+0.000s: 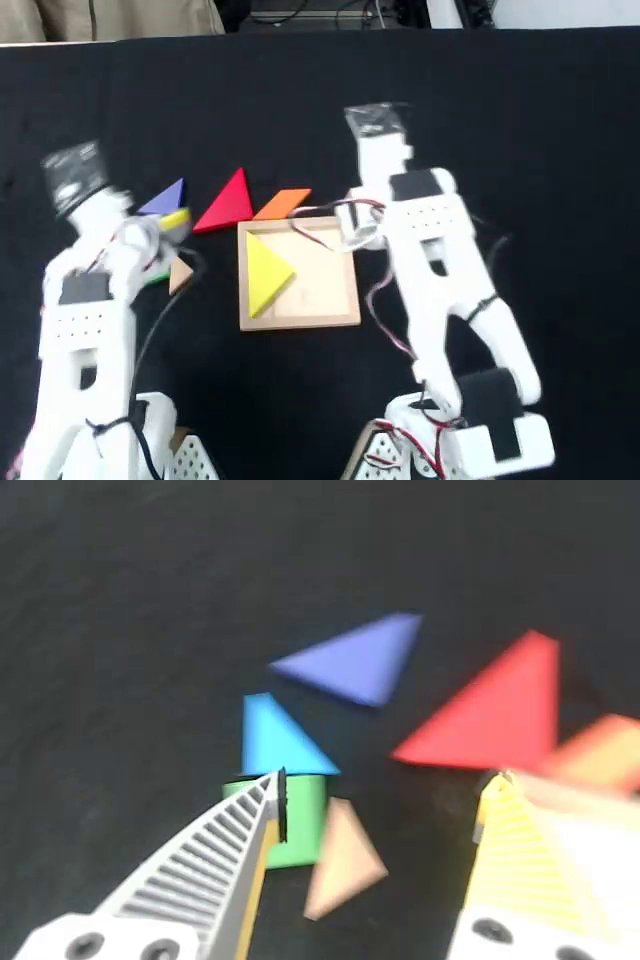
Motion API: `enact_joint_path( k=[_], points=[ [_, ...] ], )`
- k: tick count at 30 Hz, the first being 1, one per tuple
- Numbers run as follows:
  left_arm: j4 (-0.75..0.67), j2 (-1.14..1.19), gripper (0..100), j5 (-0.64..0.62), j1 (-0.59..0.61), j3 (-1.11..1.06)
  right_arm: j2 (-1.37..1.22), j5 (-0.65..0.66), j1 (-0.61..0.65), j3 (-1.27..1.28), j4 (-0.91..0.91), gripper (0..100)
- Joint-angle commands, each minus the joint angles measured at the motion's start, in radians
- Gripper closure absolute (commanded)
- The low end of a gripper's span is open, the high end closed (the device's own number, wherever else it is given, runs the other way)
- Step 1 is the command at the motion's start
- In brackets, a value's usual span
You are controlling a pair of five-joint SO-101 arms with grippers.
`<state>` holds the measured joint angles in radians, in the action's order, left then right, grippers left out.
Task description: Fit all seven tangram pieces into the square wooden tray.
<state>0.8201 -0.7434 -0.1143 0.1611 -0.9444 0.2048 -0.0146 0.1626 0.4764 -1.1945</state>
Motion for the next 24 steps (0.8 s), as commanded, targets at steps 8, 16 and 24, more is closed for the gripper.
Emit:
enact_joint_path(
  k=[8,16,24],
  points=[
    [0.245,0.562,69,0.078,-0.3,0.679,0.068,0.034,-0.218,0.289,0.462,79.0],
    [0.222,0.904,69,0.344,-0.246,0.868,0.065,0.034,-0.221,0.328,0.508,79.0],
    [0.213,0.984,69,0.47,-0.199,0.931,0.065,0.035,-0.215,0.372,0.588,79.0]
  ],
)
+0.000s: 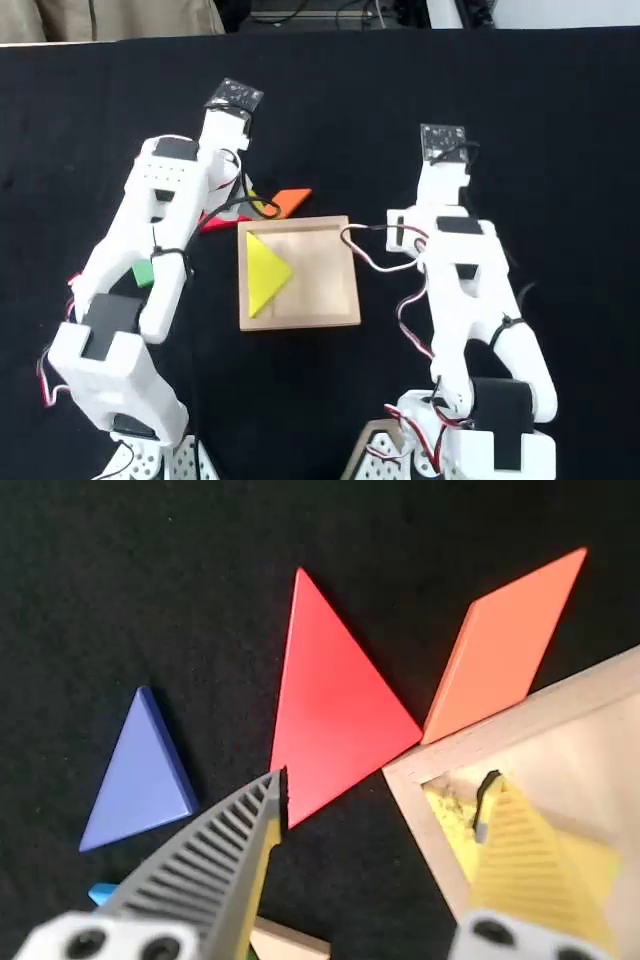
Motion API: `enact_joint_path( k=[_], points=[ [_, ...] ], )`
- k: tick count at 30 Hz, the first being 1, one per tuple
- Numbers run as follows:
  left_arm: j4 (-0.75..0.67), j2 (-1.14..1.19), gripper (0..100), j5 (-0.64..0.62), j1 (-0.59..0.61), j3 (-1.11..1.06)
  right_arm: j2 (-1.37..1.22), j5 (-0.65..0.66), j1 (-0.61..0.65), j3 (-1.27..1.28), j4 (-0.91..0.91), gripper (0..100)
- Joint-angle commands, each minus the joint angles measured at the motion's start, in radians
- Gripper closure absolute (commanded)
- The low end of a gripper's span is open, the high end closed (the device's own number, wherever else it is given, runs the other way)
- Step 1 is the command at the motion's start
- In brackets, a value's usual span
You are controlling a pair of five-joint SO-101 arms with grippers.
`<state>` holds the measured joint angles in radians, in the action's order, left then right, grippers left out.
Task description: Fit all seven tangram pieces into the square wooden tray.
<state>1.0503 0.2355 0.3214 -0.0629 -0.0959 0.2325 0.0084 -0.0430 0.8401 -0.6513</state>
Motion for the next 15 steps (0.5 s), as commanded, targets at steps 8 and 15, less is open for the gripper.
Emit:
enact_joint_path(
  k=[8,15],
  points=[
    [-0.009,0.187,69,0.11,0.05,0.211,0.038,0.015,-0.009,0.008,0.048,79.0],
    [-0.008,0.255,69,0.107,0.027,0.262,0.038,0.015,-0.008,0.008,0.054,79.0]
  ],
)
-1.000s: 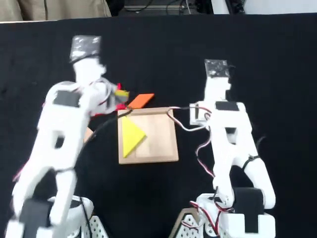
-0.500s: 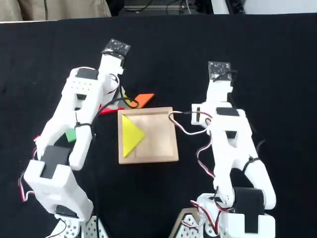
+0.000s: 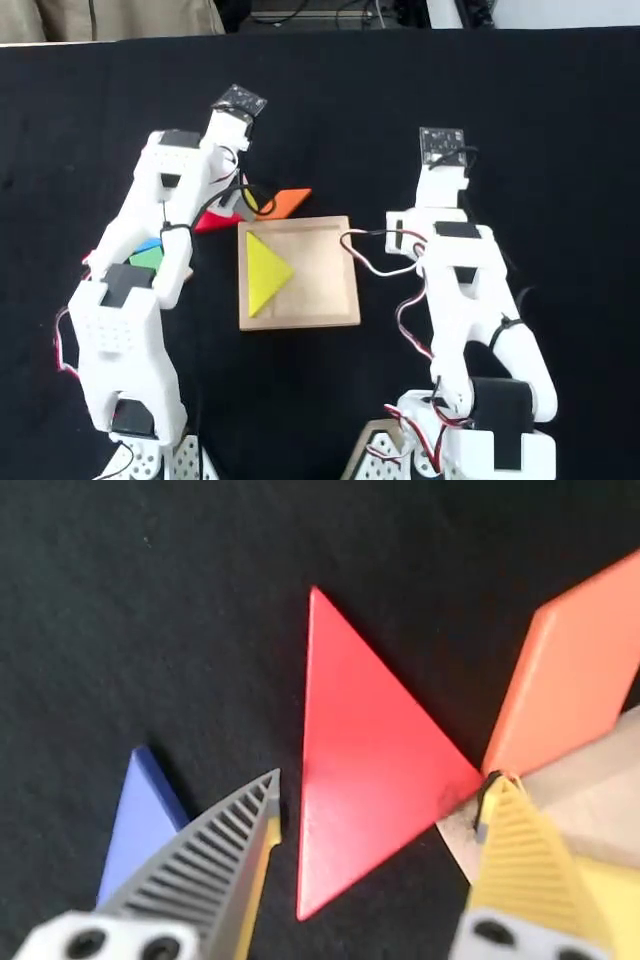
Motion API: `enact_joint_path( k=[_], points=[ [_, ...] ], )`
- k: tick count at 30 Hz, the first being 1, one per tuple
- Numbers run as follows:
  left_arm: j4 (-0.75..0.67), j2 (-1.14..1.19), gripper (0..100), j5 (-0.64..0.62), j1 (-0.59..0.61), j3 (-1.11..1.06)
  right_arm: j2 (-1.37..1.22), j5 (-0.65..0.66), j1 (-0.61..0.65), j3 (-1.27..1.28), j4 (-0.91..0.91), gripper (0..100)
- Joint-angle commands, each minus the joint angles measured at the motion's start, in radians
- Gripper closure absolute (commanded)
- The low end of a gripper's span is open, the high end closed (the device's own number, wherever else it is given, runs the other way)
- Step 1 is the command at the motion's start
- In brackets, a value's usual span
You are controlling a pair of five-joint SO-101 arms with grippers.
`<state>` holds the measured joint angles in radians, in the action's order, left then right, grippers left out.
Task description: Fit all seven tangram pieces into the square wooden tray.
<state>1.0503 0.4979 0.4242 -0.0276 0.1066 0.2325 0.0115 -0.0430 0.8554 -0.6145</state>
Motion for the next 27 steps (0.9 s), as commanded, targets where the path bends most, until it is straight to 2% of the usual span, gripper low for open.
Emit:
enact_joint_path(
  k=[1,6,10,19,27],
  points=[
    [-0.008,-0.003,69,0.006,-0.005,0.061,0.038,0.012,-0.008,-0.007,0.017,79.0],
    [-0.014,0.026,69,0.018,0.025,0.084,0.038,0.012,-0.008,-0.007,0.015,79.0],
    [-0.003,0.084,69,0.08,0.044,0.119,0.038,0.012,-0.008,-0.007,0.012,79.0],
    [0.207,0.178,69,0.094,0.044,0.364,0.038,0.014,-0.008,-0.007,0.011,79.0],
    [0.224,0.327,69,0.095,0.039,0.49,0.038,0.014,-0.008,-0.007,0.011,79.0]
  ],
)
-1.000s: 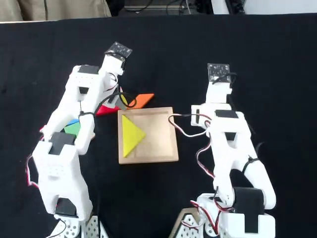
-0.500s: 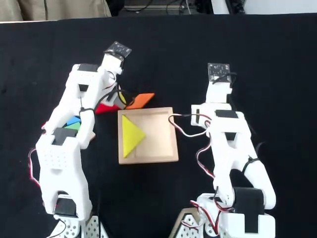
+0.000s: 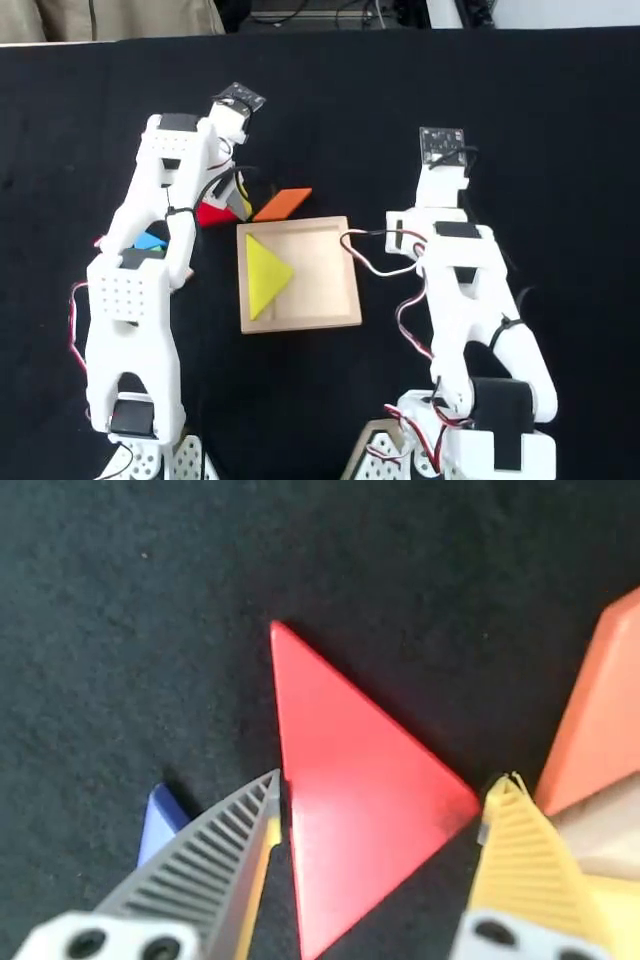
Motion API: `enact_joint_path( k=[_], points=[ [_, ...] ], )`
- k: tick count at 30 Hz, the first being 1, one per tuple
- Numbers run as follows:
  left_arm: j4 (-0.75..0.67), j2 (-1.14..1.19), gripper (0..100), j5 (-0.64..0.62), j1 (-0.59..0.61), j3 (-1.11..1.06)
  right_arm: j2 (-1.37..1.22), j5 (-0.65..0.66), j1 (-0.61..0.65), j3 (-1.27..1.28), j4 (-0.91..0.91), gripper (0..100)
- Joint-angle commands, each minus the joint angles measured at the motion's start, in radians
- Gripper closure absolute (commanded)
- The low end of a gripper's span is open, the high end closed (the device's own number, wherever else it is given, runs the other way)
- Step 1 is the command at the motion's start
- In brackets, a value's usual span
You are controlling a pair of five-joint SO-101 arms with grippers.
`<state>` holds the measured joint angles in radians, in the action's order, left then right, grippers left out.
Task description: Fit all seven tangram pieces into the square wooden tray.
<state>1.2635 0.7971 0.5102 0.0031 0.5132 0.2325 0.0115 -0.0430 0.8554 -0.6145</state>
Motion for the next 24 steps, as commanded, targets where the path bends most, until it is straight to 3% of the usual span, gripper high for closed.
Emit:
enact_joint_path(
  k=[1,6,11,17,24],
  points=[
    [0.012,0.046,69,0.009,0.007,0.101,0.038,0.014,-0.008,-0.007,0.011,79.0],
    [0.02,0.095,69,0.005,0.007,0.15,0.038,0.014,-0.008,-0.007,0.011,79.0],
    [0.13,0.08,70,0.005,0.004,0.225,0.039,0.014,-0.008,-0.007,0.011,79.0],
    [0.195,0.087,82,0.006,0.01,0.292,0.041,0.014,-0.008,-0.007,0.011,79.0],
    [0.201,0.077,85,0.003,-0.001,0.302,0.039,0.014,-0.008,-0.007,0.011,79.0]
  ],
)
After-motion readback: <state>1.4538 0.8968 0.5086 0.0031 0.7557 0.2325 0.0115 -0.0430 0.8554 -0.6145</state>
